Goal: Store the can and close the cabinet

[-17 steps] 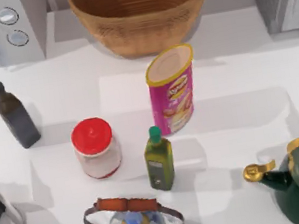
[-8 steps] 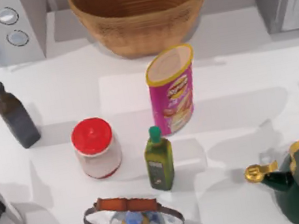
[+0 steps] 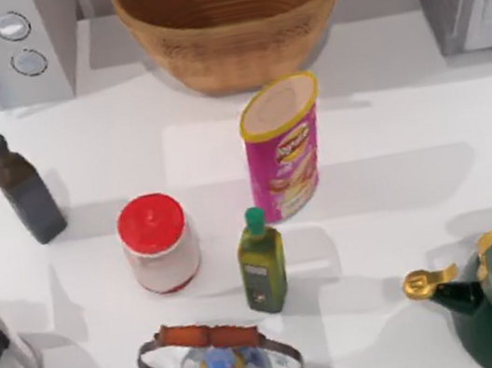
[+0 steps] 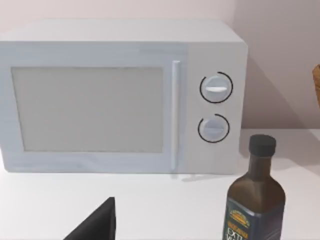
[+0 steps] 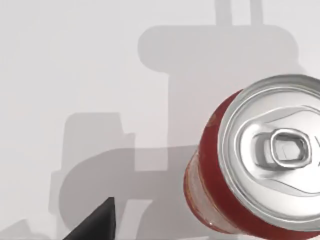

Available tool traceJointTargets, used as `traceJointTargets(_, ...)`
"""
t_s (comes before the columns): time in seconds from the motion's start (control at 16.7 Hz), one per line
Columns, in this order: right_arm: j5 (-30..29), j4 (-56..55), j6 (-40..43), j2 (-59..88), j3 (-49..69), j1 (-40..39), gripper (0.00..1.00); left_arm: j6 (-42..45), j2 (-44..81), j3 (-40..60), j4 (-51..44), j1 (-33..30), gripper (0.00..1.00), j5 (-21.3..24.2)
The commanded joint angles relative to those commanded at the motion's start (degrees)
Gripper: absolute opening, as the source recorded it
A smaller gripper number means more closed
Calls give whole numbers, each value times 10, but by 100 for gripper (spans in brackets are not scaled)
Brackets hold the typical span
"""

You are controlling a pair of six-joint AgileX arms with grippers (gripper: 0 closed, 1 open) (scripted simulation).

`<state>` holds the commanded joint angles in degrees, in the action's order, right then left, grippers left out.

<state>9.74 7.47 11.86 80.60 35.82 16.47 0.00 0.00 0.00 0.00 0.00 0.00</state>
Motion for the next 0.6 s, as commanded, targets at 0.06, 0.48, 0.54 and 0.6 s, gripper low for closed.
traceJointTargets(0.06,0,0,0,0,0,0,100,0,0,0,0,0,100,0)
traceJointTargets(0.48,-11,-48,-15,70,25,-17,100,0,0,0,0,0,100,0)
traceJointTargets(0.54,-12,-65,-17,90,28,-19,100,0,0,0,0,0,100,0)
traceJointTargets(0.6,-13,-83,-18,108,29,-21,100,0,0,0,0,0,100,0)
